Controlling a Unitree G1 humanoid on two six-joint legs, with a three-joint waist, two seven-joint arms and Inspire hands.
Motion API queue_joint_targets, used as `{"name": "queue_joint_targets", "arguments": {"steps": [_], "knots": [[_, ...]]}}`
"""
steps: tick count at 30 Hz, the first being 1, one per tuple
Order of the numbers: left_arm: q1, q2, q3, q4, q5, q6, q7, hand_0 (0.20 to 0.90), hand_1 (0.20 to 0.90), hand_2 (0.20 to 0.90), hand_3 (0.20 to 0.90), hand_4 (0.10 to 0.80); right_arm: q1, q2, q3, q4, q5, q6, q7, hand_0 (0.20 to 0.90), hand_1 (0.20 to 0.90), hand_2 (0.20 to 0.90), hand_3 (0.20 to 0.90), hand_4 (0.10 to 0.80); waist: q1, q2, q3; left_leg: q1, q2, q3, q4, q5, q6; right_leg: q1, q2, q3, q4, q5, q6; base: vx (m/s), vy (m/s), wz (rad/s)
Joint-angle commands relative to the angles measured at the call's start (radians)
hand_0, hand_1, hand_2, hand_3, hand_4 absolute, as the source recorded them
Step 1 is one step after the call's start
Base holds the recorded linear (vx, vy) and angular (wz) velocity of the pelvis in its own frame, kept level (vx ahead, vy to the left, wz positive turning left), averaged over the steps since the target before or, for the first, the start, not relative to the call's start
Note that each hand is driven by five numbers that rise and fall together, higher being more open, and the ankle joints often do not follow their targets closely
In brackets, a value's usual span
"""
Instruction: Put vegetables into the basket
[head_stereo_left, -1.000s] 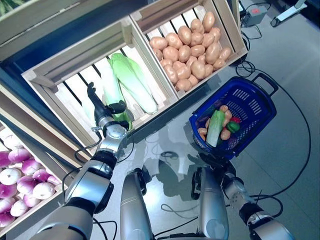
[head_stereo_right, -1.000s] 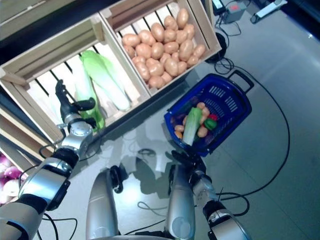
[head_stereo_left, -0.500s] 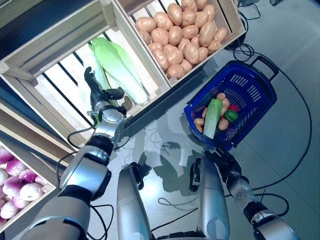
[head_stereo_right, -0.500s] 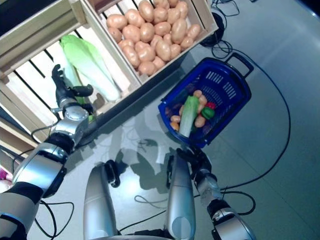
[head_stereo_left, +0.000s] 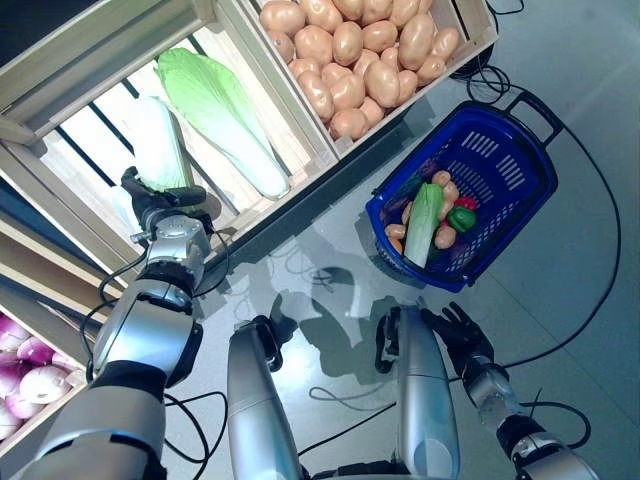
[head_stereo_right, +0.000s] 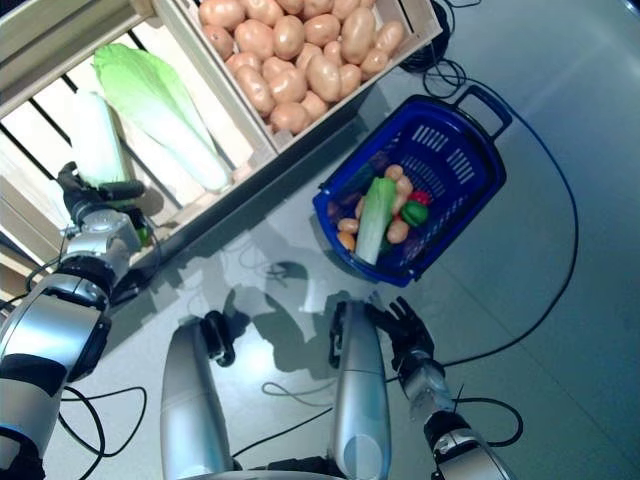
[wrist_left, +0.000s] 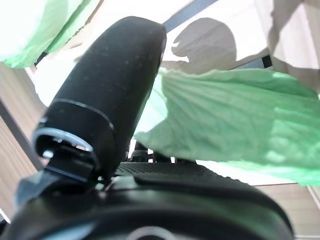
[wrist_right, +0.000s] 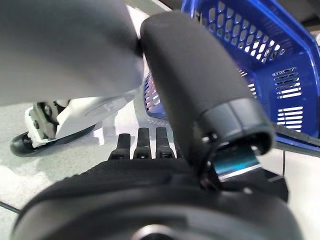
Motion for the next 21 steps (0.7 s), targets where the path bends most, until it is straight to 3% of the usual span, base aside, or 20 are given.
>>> {"name": "queue_joint_targets", "arguments": {"steps": [1, 9, 14, 15, 16, 17, 21], "knots": [[0.071, -0.005, 0.018, 0.046, 0.003, 0.054, 0.010, 0.900, 0.900, 0.900, 0.900, 0.800, 0.027, -0.011, -0.020, -0.044, 0.044, -0.065, 0.007, 0.900, 0.900, 0.900, 0.900, 0.800, -0.004, -0.005, -0.029, 0.057, 0.016, 0.008, 0.044, -0.151, 0.033, 0.006, -0.019, 0.040, -0.116, 0.111, 0.018, 0.000, 0.000, 0.00], [0.126, -0.042, -0.033, 0.037, 0.013, 0.117, -0.152, 0.900, 0.900, 0.900, 0.900, 0.800, -0.017, -0.014, -0.015, -0.060, 0.043, -0.041, -0.035, 0.900, 0.900, 0.900, 0.900, 0.800, 0.004, 0.000, -0.021, 0.074, 0.016, 0.016, 0.020, -0.142, 0.035, 0.021, -0.014, 0.040, -0.136, 0.119, 0.017, 0.001, 0.002, 0.00], [0.140, -0.042, -0.035, 0.040, -0.009, 0.109, -0.196, 0.900, 0.900, 0.900, 0.900, 0.800, -0.042, -0.023, -0.014, -0.061, 0.038, -0.029, -0.059, 0.900, 0.900, 0.900, 0.900, 0.800, 0.006, 0.001, -0.014, 0.075, 0.017, 0.016, 0.020, -0.139, 0.035, 0.023, -0.008, 0.043, -0.135, 0.119, 0.014, 0.012, 0.008, -0.04], [0.139, -0.039, -0.034, 0.037, -0.013, 0.102, -0.208, 0.768, 0.768, 0.768, 0.768, 0.712, -0.046, -0.026, -0.015, -0.060, 0.040, -0.029, -0.061, 0.900, 0.900, 0.900, 0.900, 0.800, 0.007, 0.001, -0.012, 0.075, 0.018, 0.017, 0.020, -0.140, 0.035, 0.022, -0.008, 0.043, -0.135, 0.119, 0.014, -0.002, -0.001, -0.07], [0.140, -0.035, -0.032, 0.033, -0.018, 0.092, -0.215, 0.502, 0.502, 0.502, 0.502, 0.535, -0.046, -0.029, -0.016, -0.062, 0.042, -0.028, -0.063, 0.900, 0.900, 0.900, 0.900, 0.800, 0.008, 0.001, -0.011, 0.074, 0.019, 0.017, 0.020, -0.140, 0.035, 0.022, -0.008, 0.042, -0.135, 0.119, 0.014, -0.005, -0.003, -0.07], [0.141, -0.034, -0.030, 0.030, -0.014, 0.086, -0.220, 0.300, 0.300, 0.300, 0.300, 0.400, -0.044, -0.030, -0.018, -0.063, 0.042, -0.029, -0.062, 0.900, 0.900, 0.900, 0.900, 0.800, 0.008, 0.001, -0.010, 0.074, 0.019, 0.017, 0.021, -0.140, 0.035, 0.022, -0.008, 0.042, -0.134, 0.119, 0.014, -0.001, -0.004, -0.05], [0.137, -0.025, -0.037, 0.009, -0.033, 0.088, -0.241, 0.300, 0.300, 0.300, 0.300, 0.400, -0.043, -0.035, -0.024, -0.057, 0.045, -0.035, -0.056, 0.900, 0.900, 0.900, 0.900, 0.800, 0.007, 0.004, -0.007, 0.079, 0.022, 0.020, 0.014, -0.137, 0.039, 0.027, -0.008, 0.041, -0.138, 0.119, 0.014, -0.001, -0.002, -0.03]]}}
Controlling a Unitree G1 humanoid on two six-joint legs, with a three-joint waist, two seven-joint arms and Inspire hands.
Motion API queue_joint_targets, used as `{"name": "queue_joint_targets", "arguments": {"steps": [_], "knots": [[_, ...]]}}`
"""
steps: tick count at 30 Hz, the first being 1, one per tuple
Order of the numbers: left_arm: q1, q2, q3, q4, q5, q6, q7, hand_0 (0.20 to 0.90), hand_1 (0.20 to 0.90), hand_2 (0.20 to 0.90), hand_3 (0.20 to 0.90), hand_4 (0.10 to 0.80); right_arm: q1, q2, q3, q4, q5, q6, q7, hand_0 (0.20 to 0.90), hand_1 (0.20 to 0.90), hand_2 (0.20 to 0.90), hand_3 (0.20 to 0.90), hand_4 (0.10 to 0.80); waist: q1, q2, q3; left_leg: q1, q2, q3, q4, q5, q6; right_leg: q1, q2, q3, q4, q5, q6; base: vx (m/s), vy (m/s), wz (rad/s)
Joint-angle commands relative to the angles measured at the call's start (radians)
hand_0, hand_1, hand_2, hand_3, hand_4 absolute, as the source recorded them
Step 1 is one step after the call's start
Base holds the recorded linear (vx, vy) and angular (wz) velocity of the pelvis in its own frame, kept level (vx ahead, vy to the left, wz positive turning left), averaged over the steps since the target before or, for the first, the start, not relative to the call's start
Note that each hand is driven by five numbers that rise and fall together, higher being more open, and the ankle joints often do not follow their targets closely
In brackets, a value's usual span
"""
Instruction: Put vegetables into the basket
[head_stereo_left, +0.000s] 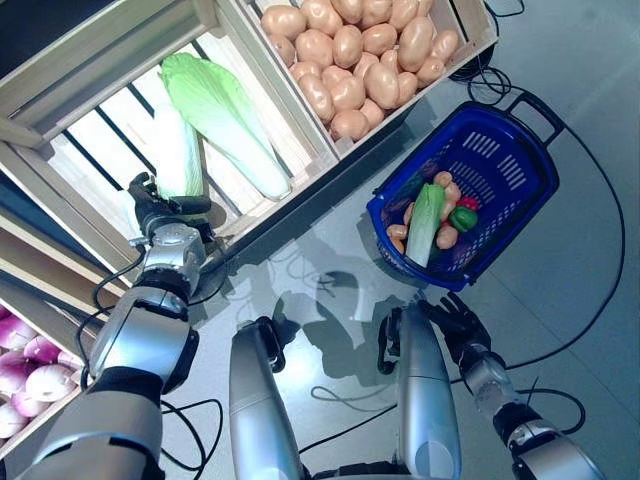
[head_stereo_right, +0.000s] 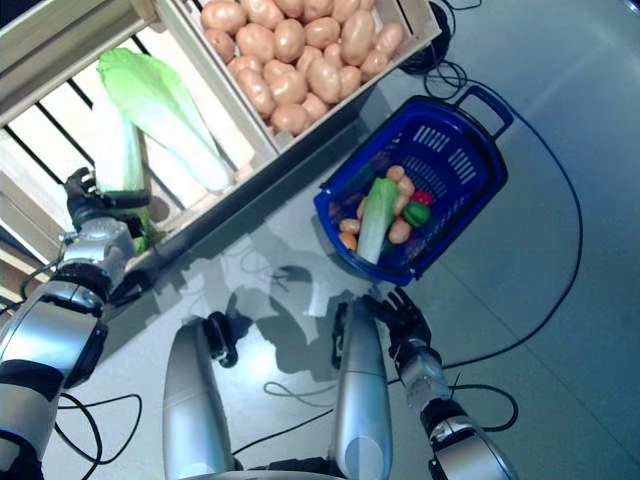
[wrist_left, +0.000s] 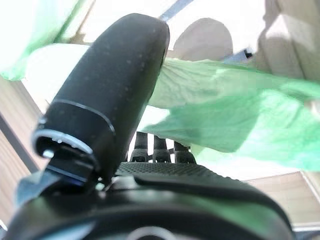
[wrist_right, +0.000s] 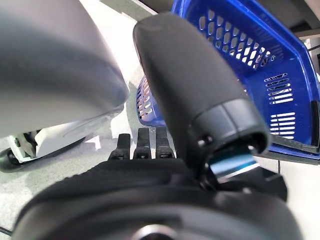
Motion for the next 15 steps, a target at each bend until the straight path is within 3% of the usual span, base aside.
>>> {"name": "queue_joint_targets", "arguments": {"steps": [1, 11, 15], "knots": [[0.082, -0.068, -0.031, 0.024, -0.063, 0.070, -0.103, 0.300, 0.300, 0.300, 0.300, 0.400, 0.004, -0.036, -0.028, -0.056, 0.020, -0.046, -0.024, 0.900, 0.900, 0.900, 0.900, 0.800, -0.011, 0.001, -0.006, 0.068, 0.007, 0.005, 0.014, -0.133, 0.046, 0.037, -0.026, 0.020, -0.139, 0.120, 0.007, 0.000, 0.000, 0.00], [0.086, -0.050, -0.023, -0.001, -0.094, 0.054, -0.152, 0.300, 0.300, 0.300, 0.300, 0.400, 0.009, -0.038, -0.039, -0.048, 0.097, -0.016, 0.017, 0.900, 0.900, 0.900, 0.900, 0.800, -0.015, 0.011, -0.021, 0.131, 0.010, 0.020, -0.051, -0.114, 0.046, 0.096, -0.023, 0.020, -0.184, 0.122, 0.001, 0.000, 0.000, 0.00], [0.106, -0.049, -0.018, -0.007, -0.091, 0.041, -0.170, 0.300, 0.300, 0.300, 0.300, 0.400, 0.025, -0.027, -0.042, -0.056, 0.094, -0.046, 0.045, 0.900, 0.900, 0.900, 0.900, 0.800, -0.016, 0.015, -0.044, 0.193, 0.013, 0.040, -0.107, -0.098, 0.047, 0.152, -0.022, 0.012, -0.228, 0.129, 0.001, 0.008, 0.011, -0.02]]}}
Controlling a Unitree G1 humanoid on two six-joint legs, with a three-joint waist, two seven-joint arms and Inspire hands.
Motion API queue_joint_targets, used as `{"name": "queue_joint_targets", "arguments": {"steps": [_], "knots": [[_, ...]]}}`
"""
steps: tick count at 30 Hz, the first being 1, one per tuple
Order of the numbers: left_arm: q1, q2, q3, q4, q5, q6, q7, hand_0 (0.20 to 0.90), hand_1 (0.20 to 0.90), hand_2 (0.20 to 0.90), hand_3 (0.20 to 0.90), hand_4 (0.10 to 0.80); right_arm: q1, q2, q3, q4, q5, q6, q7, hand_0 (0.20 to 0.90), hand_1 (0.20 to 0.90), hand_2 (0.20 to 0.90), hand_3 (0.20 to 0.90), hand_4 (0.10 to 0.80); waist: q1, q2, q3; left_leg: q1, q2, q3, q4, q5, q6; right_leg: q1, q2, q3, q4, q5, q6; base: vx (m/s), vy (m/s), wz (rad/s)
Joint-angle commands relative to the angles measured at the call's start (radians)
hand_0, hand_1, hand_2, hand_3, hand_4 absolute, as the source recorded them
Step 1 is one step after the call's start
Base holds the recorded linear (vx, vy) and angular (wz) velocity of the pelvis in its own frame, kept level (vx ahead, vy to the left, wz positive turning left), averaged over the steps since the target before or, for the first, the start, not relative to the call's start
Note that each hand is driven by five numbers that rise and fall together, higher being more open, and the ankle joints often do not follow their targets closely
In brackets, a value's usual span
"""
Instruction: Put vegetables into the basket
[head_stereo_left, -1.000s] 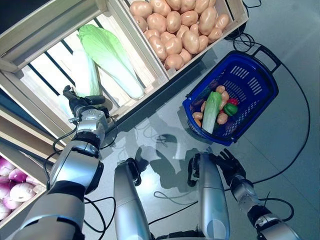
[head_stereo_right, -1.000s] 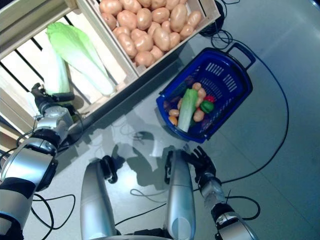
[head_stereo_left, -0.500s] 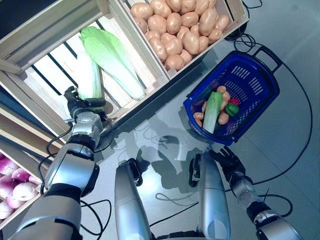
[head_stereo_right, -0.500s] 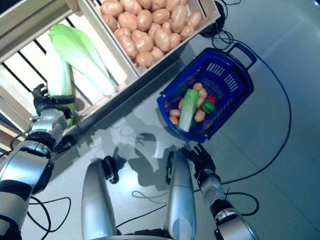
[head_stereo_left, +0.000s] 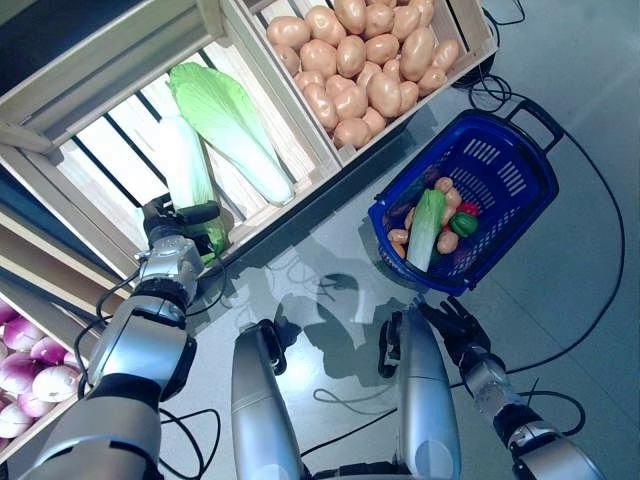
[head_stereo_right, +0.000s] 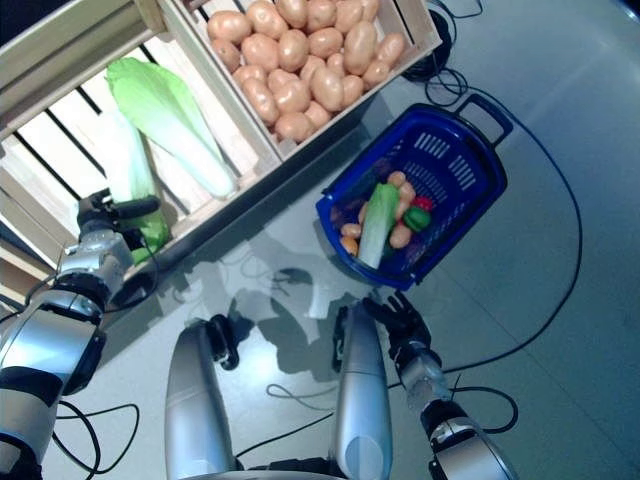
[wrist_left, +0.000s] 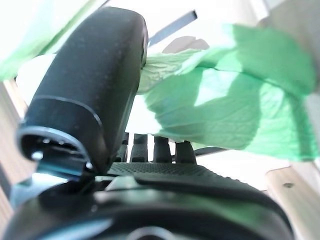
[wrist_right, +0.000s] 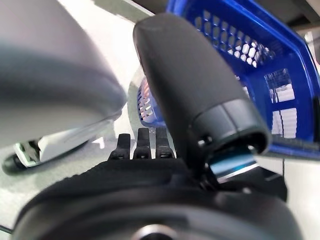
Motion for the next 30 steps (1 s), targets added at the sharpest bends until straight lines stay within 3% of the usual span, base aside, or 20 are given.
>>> {"name": "queue_joint_targets", "arguments": {"steps": [1, 8, 10, 13, 15, 17, 21, 25, 30], "knots": [[0.071, -0.023, -0.021, -0.017, -0.004, 0.010, -0.057, 0.300, 0.300, 0.300, 0.300, 0.400, 0.015, -0.028, -0.036, -0.081, 0.028, -0.088, 0.033, 0.900, 0.900, 0.900, 0.900, 0.800, -0.022, 0.016, -0.057, 0.134, 0.014, 0.026, -0.072, -0.094, 0.042, 0.093, -0.025, 0.012, -0.186, 0.123, -0.005, 0.023, 0.029, -0.05], [0.164, 0.001, 0.031, -0.137, 0.008, -0.093, -0.031, 0.300, 0.300, 0.300, 0.300, 0.400, 0.076, -0.023, -0.042, -0.213, 0.012, -0.134, -0.005, 0.900, 0.900, 0.900, 0.900, 0.800, -0.015, 0.027, -0.112, 0.284, 0.004, 0.058, -0.200, -0.063, 0.043, 0.232, -0.026, -0.001, -0.286, 0.141, -0.010, 0.044, 0.021, -0.02], [0.203, 0.009, 0.053, -0.216, 0.066, -0.158, 0.053, 0.300, 0.300, 0.300, 0.300, 0.400, 0.116, -0.018, -0.031, -0.313, -0.020, -0.174, 0.014, 0.900, 0.900, 0.900, 0.900, 0.800, -0.010, 0.032, -0.139, 0.340, -0.002, 0.073, -0.284, -0.010, 0.052, 0.287, -0.023, -0.015, -0.359, 0.183, -0.021, 0.002, 0.000, -0.04], [0.254, 0.000, 0.073, -0.300, 0.129, -0.201, 0.138, 0.300, 0.300, 0.300, 0.300, 0.400, 0.153, -0.018, -0.015, -0.410, -0.062, -0.202, 0.018, 0.900, 0.900, 0.900, 0.900, 0.800, -0.005, 0.034, -0.158, 0.386, -0.010, 0.078, -0.332, 0.006, 0.051, 0.337, -0.024, -0.022, -0.407, 0.197, -0.019, 0.033, -0.025, 0.06], [0.372, -0.051, 0.107, -0.430, 0.228, -0.255, 0.234, 0.300, 0.300, 0.300, 0.300, 0.400, 0.198, -0.011, -0.011, -0.524, -0.123, -0.222, 0.087, 0.900, 0.900, 0.900, 0.900, 0.800, 0.016, 0.035, -0.191, 0.457, -0.027, 0.077, -0.403, 0.025, 0.049, 0.422, -0.026, -0.053, -0.496, 0.221, -0.016, 0.103, -0.063, 0.09], [0.419, -0.078, 0.119, -0.466, 0.286, -0.279, 0.270, 0.300, 0.300, 0.300, 0.300, 0.400, 0.210, -0.006, -0.017, -0.540, -0.147, -0.236, 0.131, 0.900, 0.900, 0.900, 0.900, 0.800, 0.025, 0.034, -0.202, 0.486, -0.032, 0.075, -0.427, 0.031, 0.048, 0.458, -0.027, -0.069, -0.530, 0.232, -0.015, 0.068, -0.052, 0.08], [0.576, -0.179, 0.126, -0.571, 0.427, -0.322, 0.359, 0.300, 0.300, 0.300, 0.300, 0.400, 0.232, -0.004, -0.026, -0.613, -0.307, -0.292, 0.107, 0.900, 0.900, 0.900, 0.900, 0.800, 0.062, 0.026, -0.255, 0.595, -0.054, 0.069, -0.532, 0.065, 0.040, 0.588, -0.024, -0.113, -0.673, 0.276, -0.002, 0.130, -0.091, 0.04], [0.660, -0.208, 0.131, -0.630, 0.500, -0.339, 0.360, 0.300, 0.300, 0.300, 0.300, 0.400, 0.248, -0.004, -0.048, -0.672, -0.343, -0.280, 0.110, 0.900, 0.900, 0.900, 0.900, 0.800, 0.077, 0.018, -0.292, 0.682, -0.069, 0.077, -0.632, 0.100, 0.035, 0.687, -0.013, -0.131, -0.801, 0.316, 0.012, 0.143, -0.070, 0.05], [0.729, -0.146, 0.119, -0.824, 0.671, -0.338, 0.285, 0.300, 0.300, 0.300, 0.300, 0.400, 0.253, -0.019, -0.092, -0.776, -0.268, -0.223, 0.236, 0.900, 0.900, 0.900, 0.900, 0.800, 0.099, 0.009, -0.327, 0.795, -0.080, 0.103, -0.768, 0.141, 0.024, 0.814, -0.002, -0.169, -0.963, 0.370, 0.036, 0.100, -0.055, 0.01]]}}
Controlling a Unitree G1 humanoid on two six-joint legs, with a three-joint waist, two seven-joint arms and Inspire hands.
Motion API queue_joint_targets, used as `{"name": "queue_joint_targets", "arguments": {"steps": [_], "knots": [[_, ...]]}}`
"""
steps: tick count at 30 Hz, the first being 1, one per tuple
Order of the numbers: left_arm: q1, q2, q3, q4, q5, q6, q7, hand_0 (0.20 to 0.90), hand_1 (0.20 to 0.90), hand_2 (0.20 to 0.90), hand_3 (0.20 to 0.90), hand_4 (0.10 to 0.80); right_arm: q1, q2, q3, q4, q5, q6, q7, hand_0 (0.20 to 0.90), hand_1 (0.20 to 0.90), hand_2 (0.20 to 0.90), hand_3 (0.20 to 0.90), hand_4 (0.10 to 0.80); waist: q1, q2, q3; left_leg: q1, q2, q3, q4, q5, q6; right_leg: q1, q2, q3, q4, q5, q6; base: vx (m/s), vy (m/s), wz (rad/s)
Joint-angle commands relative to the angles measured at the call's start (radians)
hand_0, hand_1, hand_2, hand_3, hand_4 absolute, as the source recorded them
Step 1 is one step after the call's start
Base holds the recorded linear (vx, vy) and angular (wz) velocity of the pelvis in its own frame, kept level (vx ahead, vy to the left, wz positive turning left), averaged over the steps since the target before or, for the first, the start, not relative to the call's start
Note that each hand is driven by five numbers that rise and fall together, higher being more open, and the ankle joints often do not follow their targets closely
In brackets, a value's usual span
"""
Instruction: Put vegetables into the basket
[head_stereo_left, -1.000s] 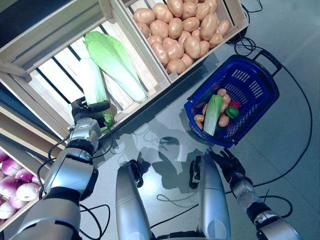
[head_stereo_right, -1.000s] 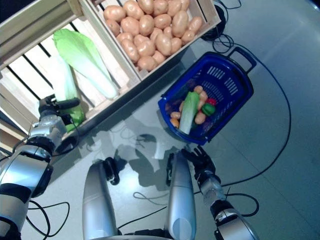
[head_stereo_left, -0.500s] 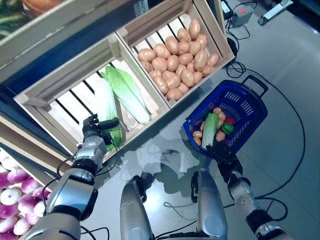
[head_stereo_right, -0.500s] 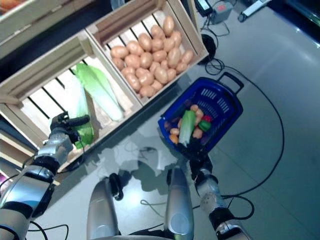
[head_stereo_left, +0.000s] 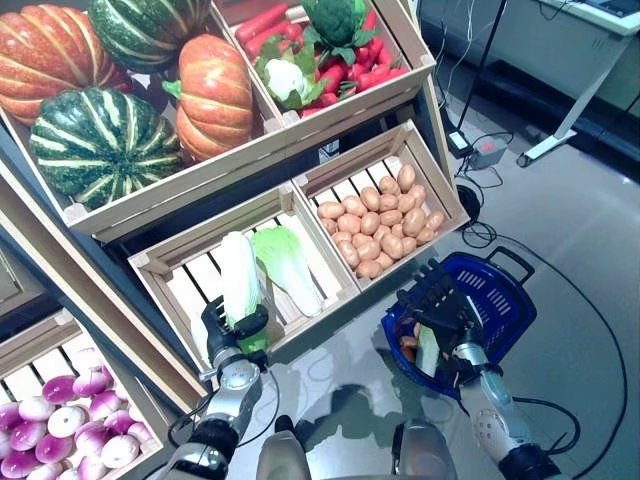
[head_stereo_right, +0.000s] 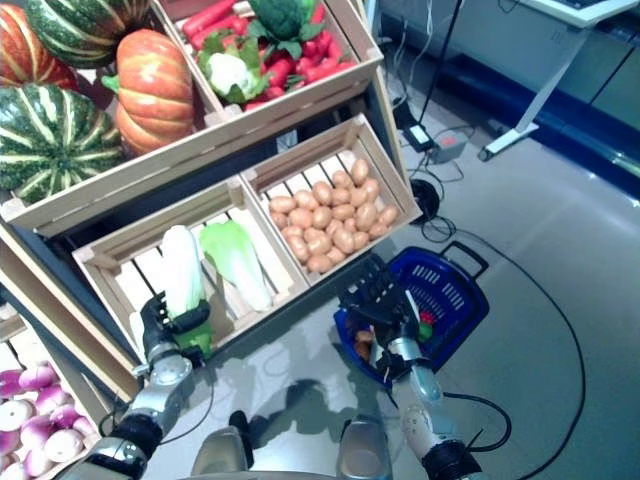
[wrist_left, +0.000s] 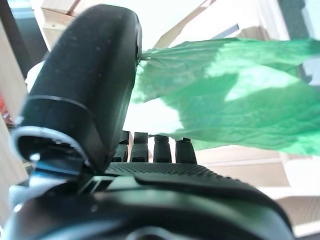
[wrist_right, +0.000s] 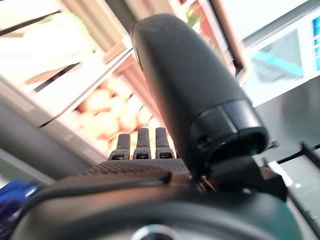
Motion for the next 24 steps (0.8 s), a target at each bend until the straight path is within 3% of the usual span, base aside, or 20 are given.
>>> {"name": "queue_joint_targets", "arguments": {"steps": [1, 11, 17, 24], "knots": [[-0.083, 0.152, -0.013, -0.210, 0.195, -0.150, -0.047, 0.300, 0.300, 0.300, 0.300, 0.400, -0.052, 0.009, -0.061, -0.131, 0.026, -0.052, 0.170, 0.900, 0.900, 0.900, 0.900, 0.800, 0.017, -0.036, -0.087, 0.051, -0.025, 0.010, 0.040, -0.087, 0.054, 0.111, -0.047, -0.013, -0.263, 0.206, -0.003, 0.050, -0.046, 0.10], [-0.036, 0.240, -0.032, -0.383, 0.292, -0.239, -0.243, 0.300, 0.300, 0.300, 0.300, 0.400, -0.079, -0.060, -0.085, -0.205, 0.117, 0.067, 0.342, 0.900, 0.900, 0.900, 0.900, 0.800, 0.049, -0.045, -0.131, 0.154, -0.034, 0.019, -0.144, -0.026, 0.045, 0.203, -0.031, -0.046, -0.419, 0.287, 0.030, 0.047, -0.030, 0.01], [-0.062, 0.242, -0.084, -0.407, 0.343, -0.264, -0.280, 0.300, 0.300, 0.300, 0.300, 0.400, -0.089, -0.064, -0.058, -0.210, 0.204, 0.176, 0.399, 0.900, 0.900, 0.900, 0.900, 0.800, 0.050, -0.042, -0.160, 0.198, -0.038, 0.018, -0.265, 0.017, 0.037, 0.234, -0.019, -0.055, -0.502, 0.328, 0.044, 0.030, -0.019, -0.02], [-0.098, 0.239, -0.147, -0.398, 0.388, -0.270, -0.323, 0.300, 0.300, 0.300, 0.300, 0.400, -0.098, -0.026, -0.039, -0.222, 0.374, 0.321, 0.500, 0.900, 0.900, 0.900, 0.900, 0.800, 0.048, -0.041, -0.175, 0.208, -0.040, 0.015, -0.292, 0.017, 0.038, 0.249, -0.008, -0.058, -0.524, 0.330, 0.047, 0.019, -0.023, -0.01]]}}
